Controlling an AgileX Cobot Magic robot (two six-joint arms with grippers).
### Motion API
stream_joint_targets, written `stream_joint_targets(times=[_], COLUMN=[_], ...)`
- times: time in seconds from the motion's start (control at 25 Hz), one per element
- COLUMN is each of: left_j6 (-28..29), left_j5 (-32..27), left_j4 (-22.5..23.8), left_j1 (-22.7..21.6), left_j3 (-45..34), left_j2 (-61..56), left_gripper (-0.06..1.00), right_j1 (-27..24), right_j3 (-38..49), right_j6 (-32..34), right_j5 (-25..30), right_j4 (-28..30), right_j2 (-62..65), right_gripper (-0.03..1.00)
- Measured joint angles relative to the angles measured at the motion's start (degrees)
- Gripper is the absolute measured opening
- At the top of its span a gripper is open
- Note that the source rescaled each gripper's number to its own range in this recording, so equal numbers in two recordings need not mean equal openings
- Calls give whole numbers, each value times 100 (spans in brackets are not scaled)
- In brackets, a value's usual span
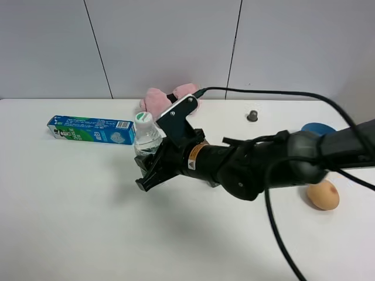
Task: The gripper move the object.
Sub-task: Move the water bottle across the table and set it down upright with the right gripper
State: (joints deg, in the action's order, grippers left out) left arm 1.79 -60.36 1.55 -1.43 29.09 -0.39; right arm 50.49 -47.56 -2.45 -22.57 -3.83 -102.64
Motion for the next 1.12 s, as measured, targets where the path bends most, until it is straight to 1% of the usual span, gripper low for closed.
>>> stream_joint_targets(times=[0.08, 0.28, 0.48, 0.6, 0.8, 1.0, 1.12], left_j6=[0, 0, 0, 0, 0, 0, 0], left_j5=[0, 0, 0, 0, 0, 0, 0], left_j4=[0, 0, 0, 0, 0, 0, 0], left_j1=[0, 0, 0, 0, 0, 0, 0], left_j3=[0, 0, 0, 0, 0, 0, 0], left_j2=[0, 0, 0, 0, 0, 0, 0], left_gripper=[100, 100, 100, 100, 100, 100, 100], right_j1=[0, 0, -17, -247, -998, -1828, -2361], right_j3=[0, 4, 4, 4, 4, 4, 4], right_j6=[-107, -398, -572, -697, -971, -1264, -1321], right_j5=[569, 1579, 2561, 3011, 3154, 3136, 3118], right_j4=[-184, -598, -683, -680, -425, -361, -92], right_j2=[435, 1404, 2063, 2277, 2303, 2303, 2303], right_gripper=[0, 0, 0, 0, 0, 0, 0])
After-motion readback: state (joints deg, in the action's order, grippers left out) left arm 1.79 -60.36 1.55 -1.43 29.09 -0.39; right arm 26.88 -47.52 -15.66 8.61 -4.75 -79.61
